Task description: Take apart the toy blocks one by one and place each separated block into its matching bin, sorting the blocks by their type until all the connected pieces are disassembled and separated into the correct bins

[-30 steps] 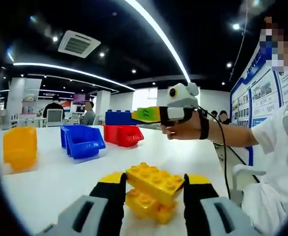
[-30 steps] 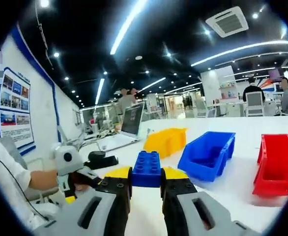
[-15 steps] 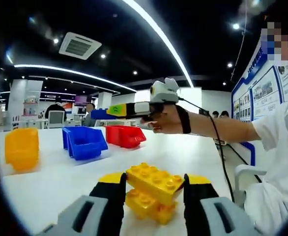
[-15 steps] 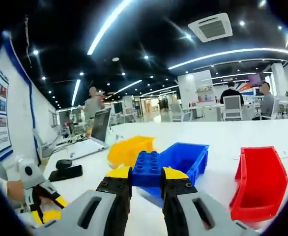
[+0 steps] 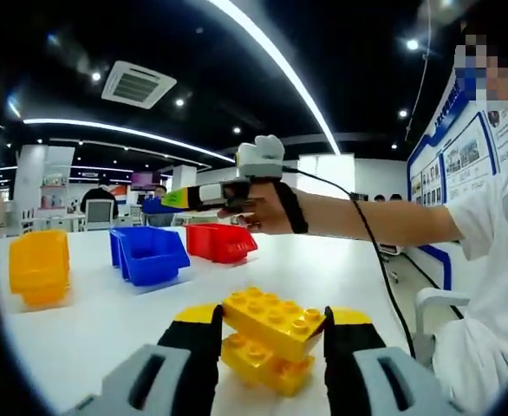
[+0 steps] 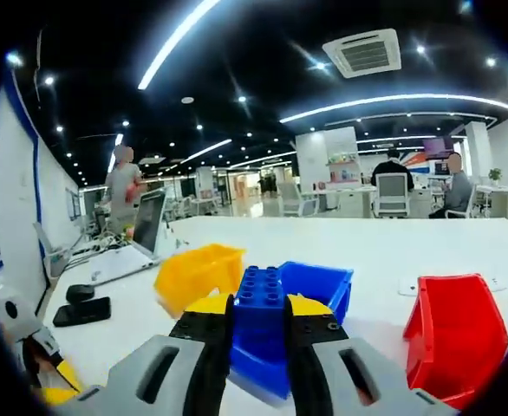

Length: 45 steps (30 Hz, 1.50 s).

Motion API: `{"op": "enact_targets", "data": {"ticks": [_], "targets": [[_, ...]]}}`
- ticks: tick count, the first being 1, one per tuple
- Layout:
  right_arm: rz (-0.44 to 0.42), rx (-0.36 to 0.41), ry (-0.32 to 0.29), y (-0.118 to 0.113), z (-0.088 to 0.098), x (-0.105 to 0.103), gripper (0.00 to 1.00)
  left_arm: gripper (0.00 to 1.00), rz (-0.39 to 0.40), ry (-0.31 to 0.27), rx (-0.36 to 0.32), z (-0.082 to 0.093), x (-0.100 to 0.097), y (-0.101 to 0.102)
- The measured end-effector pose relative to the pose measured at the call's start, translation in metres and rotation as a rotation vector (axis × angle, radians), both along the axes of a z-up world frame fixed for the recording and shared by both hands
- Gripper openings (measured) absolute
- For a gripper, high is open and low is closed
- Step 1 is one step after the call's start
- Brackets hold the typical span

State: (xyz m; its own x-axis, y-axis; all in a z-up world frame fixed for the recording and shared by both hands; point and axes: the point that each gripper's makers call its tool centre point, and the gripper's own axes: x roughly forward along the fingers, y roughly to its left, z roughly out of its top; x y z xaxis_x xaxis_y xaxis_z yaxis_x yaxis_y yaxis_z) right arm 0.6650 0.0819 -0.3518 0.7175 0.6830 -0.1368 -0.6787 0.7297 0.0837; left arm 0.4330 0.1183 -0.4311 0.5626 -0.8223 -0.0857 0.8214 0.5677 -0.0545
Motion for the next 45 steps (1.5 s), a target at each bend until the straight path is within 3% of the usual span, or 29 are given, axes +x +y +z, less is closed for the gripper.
{"op": "enact_targets", "data": {"ticks": [6, 16, 18, 19, 20, 21, 22, 25, 31, 45], "targets": [[-0.046, 0.002, 0.011, -0.004, -0.002, 0.017, 0.24, 0.45, 0.007, -0.009, 0.001, 0.0, 0.001, 0.0], [-0.067, -0.047, 0.031, 0.001, -0.016, 0.025, 0.24, 0.45, 0.01, -0.011, 0.0, 0.0, 0.002, 0.0], [-0.066, -0.069, 0.011, 0.0, -0.017, 0.027, 0.25, 0.45, 0.01, -0.01, -0.001, 0.0, 0.002, 0.001], [-0.081, -0.098, -0.016, -0.004, -0.016, 0.03, 0.29, 0.45, 0.01, -0.011, -0.001, 0.0, 0.002, 0.0], [-0.068, -0.116, -0.054, -0.002, -0.012, 0.029, 0.48, 0.45, 0.01, -0.012, -0.001, 0.0, 0.001, 0.001], [-0.027, -0.105, -0.069, 0.004, -0.009, 0.024, 0.64, 0.45, 0.011, -0.015, -0.001, 0.0, 0.001, 0.001], [-0.025, -0.095, -0.069, 0.003, -0.008, 0.02, 0.74, 0.45, 0.011, -0.019, 0.0, 0.0, 0.001, 0.001], [-0.016, -0.089, -0.066, 0.0, -0.006, 0.009, 0.6, 0.45, 0.009, -0.019, 0.0, 0.001, 0.001, 0.001], [0.043, -0.065, -0.066, -0.003, -0.004, -0.026, 0.53, 0.45, 0.01, -0.02, 0.0, 0.001, 0.001, 0.002], [0.182, -0.027, -0.1, -0.039, 0.001, -0.113, 0.5, 0.45, 0.014, -0.02, 0.001, 0.001, 0.001, 0.003]]}}
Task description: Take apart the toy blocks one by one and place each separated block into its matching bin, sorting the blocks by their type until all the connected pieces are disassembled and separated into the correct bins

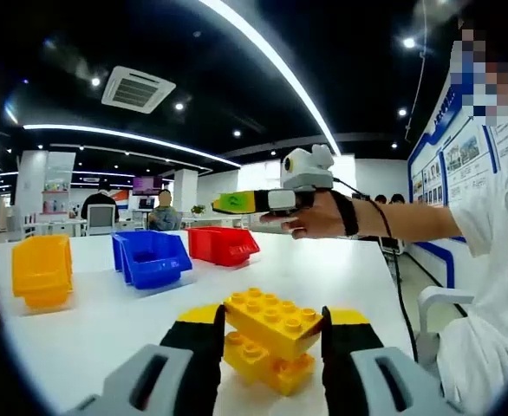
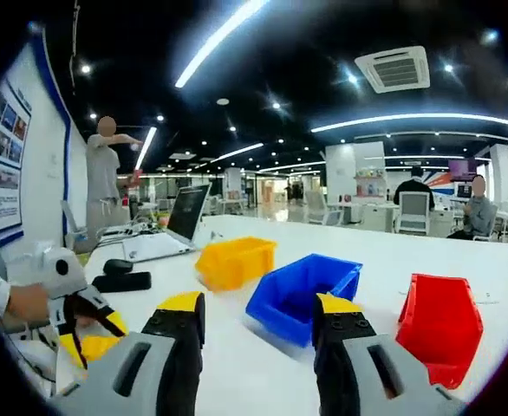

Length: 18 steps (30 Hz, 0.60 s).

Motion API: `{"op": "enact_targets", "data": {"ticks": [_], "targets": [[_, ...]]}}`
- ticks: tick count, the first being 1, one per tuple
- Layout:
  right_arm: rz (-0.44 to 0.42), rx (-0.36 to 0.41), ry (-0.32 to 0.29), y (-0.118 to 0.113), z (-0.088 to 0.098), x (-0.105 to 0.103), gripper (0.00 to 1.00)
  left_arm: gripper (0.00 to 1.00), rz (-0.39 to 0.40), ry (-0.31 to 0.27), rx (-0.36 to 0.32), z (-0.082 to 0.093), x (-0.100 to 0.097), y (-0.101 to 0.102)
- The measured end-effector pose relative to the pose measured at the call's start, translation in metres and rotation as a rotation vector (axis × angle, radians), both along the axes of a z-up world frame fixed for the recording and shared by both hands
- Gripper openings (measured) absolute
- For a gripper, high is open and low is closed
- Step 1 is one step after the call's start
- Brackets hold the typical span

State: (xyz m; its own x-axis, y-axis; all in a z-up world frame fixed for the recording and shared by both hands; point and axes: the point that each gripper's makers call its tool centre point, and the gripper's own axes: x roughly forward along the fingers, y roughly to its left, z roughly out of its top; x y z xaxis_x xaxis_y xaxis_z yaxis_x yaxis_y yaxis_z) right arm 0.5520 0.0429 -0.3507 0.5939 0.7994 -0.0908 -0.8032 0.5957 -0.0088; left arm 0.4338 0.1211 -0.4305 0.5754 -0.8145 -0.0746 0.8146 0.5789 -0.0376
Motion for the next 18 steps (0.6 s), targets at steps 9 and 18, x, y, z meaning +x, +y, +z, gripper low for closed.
{"op": "enact_targets", "data": {"ticks": [9, 18], "targets": [[0.124, -0.098, -0.04, 0.004, -0.031, -0.06, 0.49, 0.46, -0.003, 0.003, -0.001, 0.0, -0.001, 0.0], [0.283, -0.211, -0.021, 0.033, -0.083, -0.112, 0.5, 0.46, -0.02, 0.017, -0.01, 0.0, -0.003, 0.0]]}}
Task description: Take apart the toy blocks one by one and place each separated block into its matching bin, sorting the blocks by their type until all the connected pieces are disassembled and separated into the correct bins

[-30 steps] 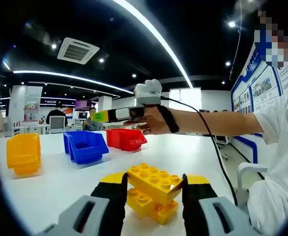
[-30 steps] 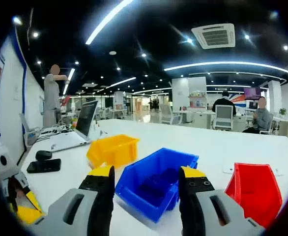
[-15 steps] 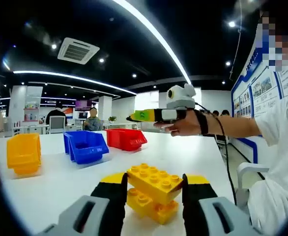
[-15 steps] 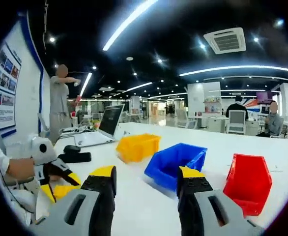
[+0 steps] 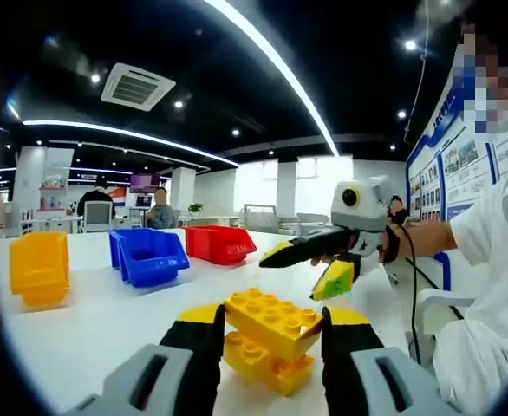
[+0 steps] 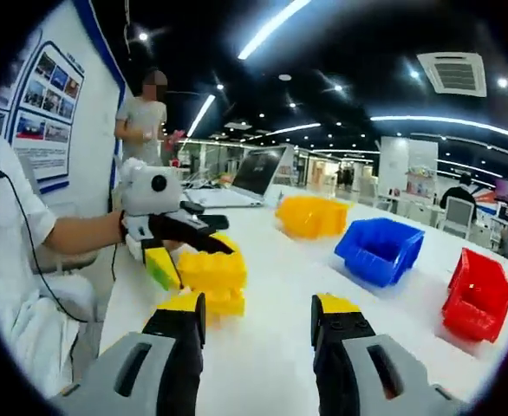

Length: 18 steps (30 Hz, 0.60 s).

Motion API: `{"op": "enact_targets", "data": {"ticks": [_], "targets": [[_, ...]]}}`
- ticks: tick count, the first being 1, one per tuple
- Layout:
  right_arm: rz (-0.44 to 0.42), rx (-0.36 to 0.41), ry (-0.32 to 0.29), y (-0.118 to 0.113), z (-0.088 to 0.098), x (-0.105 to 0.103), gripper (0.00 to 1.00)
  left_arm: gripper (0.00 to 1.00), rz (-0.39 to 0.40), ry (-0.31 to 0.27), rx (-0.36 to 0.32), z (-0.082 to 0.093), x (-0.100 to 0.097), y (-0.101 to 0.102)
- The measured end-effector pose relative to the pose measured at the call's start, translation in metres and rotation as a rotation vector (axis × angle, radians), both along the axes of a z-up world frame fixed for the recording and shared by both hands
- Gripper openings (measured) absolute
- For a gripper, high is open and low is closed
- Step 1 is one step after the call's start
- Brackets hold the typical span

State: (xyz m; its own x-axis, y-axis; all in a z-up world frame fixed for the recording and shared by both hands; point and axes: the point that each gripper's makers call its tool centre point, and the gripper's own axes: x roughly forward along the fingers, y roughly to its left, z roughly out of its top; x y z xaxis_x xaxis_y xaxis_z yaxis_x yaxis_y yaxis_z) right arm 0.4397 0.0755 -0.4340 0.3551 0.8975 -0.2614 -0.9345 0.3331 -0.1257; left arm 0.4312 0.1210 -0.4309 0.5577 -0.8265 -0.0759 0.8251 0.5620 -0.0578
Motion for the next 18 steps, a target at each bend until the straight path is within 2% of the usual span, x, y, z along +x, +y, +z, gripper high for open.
{"op": "enact_targets", "data": {"ticks": [2, 5, 11, 18], "targets": [[0.032, -0.029, 0.001, 0.008, -0.012, -0.009, 0.5, 0.46, -0.003, 0.002, -0.001, 0.0, -0.001, 0.0], [0.06, -0.05, -0.007, 0.016, -0.021, -0.016, 0.49, 0.46, -0.009, 0.005, -0.004, 0.0, -0.002, 0.0], [0.09, -0.018, 0.007, 0.031, -0.018, -0.023, 0.47, 0.46, -0.017, 0.006, -0.005, 0.001, -0.003, -0.003], [0.084, 0.033, 0.052, 0.042, -0.019, -0.025, 0.32, 0.46, -0.023, 0.005, -0.005, 0.001, -0.004, -0.005]]}}
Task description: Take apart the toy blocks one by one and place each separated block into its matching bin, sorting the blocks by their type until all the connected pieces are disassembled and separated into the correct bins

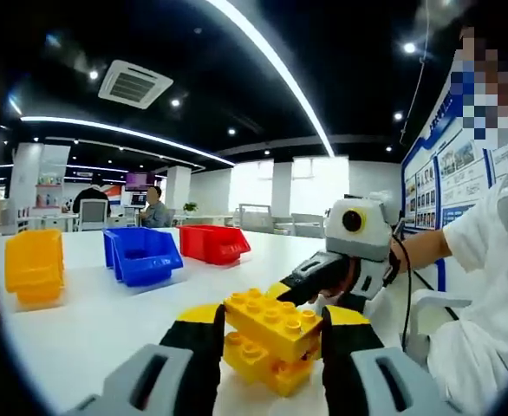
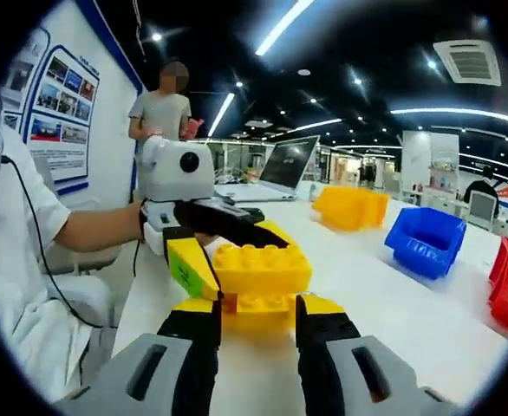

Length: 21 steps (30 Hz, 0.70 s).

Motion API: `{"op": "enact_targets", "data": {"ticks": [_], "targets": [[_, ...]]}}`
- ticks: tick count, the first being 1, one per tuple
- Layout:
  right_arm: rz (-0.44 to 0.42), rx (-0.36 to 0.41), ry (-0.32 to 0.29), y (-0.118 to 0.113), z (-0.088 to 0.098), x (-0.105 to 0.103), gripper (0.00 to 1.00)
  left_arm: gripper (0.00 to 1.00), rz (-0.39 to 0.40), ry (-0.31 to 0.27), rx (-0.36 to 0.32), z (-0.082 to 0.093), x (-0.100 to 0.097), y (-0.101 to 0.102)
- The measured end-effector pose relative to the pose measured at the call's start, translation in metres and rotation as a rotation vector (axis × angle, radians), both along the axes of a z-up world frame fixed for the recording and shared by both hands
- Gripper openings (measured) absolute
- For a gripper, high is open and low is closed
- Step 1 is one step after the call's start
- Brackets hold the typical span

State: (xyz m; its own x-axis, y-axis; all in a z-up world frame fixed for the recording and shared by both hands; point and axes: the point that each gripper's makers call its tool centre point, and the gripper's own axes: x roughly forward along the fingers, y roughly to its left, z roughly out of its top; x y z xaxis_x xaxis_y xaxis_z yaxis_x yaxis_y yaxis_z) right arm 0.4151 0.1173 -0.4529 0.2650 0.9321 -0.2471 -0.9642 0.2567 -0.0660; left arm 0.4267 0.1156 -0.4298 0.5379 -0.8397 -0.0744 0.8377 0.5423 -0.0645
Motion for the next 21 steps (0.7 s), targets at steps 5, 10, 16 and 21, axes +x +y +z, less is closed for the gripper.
{"op": "enact_targets", "data": {"ticks": [5, 10, 16, 21], "targets": [[-0.006, 0.023, -0.002, 0.001, 0.006, -0.002, 0.25, 0.45, 0.001, -0.001, -0.012, 0.002, -0.001, -0.001], [-0.075, 0.037, 0.008, -0.005, 0.011, -0.001, 0.25, 0.42, 0.085, -0.051, 0.012, 0.003, 0.005, 0.002], [-0.153, 0.046, 0.009, -0.011, 0.012, -0.004, 0.24, 0.29, 0.288, -0.157, 0.096, 0.008, -0.001, 0.004], [-0.169, 0.05, -0.004, -0.01, 0.011, -0.002, 0.24, 0.29, 0.332, 0.005, 0.041, 0.001, 0.001, 0.009]]}}
